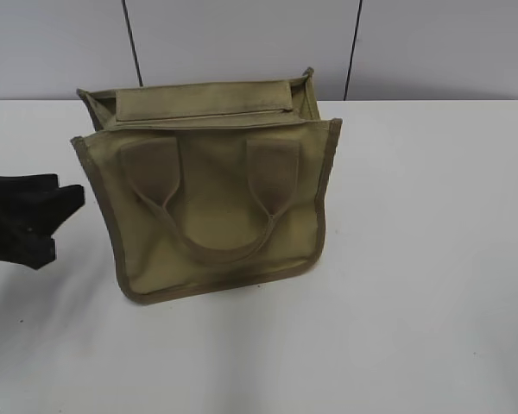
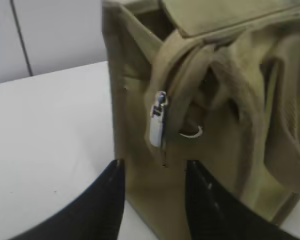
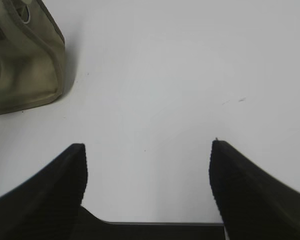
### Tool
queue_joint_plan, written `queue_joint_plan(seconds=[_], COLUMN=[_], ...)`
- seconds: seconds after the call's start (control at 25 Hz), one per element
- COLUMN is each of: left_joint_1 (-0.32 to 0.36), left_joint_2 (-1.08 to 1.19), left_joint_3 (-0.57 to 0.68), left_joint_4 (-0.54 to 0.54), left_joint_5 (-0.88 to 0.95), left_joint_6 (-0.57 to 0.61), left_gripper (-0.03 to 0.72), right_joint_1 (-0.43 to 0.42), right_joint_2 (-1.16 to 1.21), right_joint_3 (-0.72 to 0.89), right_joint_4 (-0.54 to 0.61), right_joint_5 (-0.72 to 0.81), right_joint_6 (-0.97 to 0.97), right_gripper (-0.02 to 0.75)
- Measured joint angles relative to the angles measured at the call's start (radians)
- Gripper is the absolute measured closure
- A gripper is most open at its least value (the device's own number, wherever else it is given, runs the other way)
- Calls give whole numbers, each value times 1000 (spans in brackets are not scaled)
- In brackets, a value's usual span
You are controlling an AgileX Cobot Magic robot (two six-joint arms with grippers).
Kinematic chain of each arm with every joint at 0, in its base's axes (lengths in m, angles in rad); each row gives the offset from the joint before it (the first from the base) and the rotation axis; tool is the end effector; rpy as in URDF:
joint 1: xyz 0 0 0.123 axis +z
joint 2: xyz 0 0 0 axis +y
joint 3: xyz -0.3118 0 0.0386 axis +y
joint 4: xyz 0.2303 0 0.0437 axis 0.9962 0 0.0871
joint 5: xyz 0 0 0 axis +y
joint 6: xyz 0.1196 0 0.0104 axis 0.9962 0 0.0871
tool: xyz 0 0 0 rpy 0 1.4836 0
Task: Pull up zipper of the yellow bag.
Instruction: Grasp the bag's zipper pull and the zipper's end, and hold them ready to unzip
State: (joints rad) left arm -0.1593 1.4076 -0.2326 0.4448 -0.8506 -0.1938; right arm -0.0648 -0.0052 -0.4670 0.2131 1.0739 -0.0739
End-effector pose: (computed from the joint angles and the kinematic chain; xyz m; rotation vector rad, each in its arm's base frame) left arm 0.2164 -0.0741 0.2089 0.4746 1.7950 -0.3395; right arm -0.0221 0.0238 0.2465 -0.0174 2.0704 0.1719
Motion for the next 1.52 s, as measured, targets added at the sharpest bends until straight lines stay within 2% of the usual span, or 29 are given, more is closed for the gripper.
queue_joint_plan(seconds=[0.12, 0.44, 1.12, 1.2, 1.36, 1.52], left_joint_1=[0, 0, 0, 0, 0, 0], left_joint_2=[138, 417, 622, 635, 638, 636], left_joint_3=[-38, -116, -289, -300, -305, -303], left_joint_4=[61, 81, 126, 128, 129, 132], left_joint_5=[-79, -328, -358, -360, -360, -358], left_joint_6=[-8, 12, 23, 23, 23, 23], left_gripper=[388, 434, 450, 482, 659, 682], right_joint_1=[0, 0, 0, 0, 0, 0], right_joint_2=[0, 0, 0, 0, 0, 0], right_joint_3=[0, 0, 0, 0, 0, 0], right_joint_4=[0, 0, 0, 0, 0, 0], right_joint_5=[0, 0, 0, 0, 0, 0], right_joint_6=[0, 0, 0, 0, 0, 0], right_gripper=[156, 156, 156, 156, 156, 156])
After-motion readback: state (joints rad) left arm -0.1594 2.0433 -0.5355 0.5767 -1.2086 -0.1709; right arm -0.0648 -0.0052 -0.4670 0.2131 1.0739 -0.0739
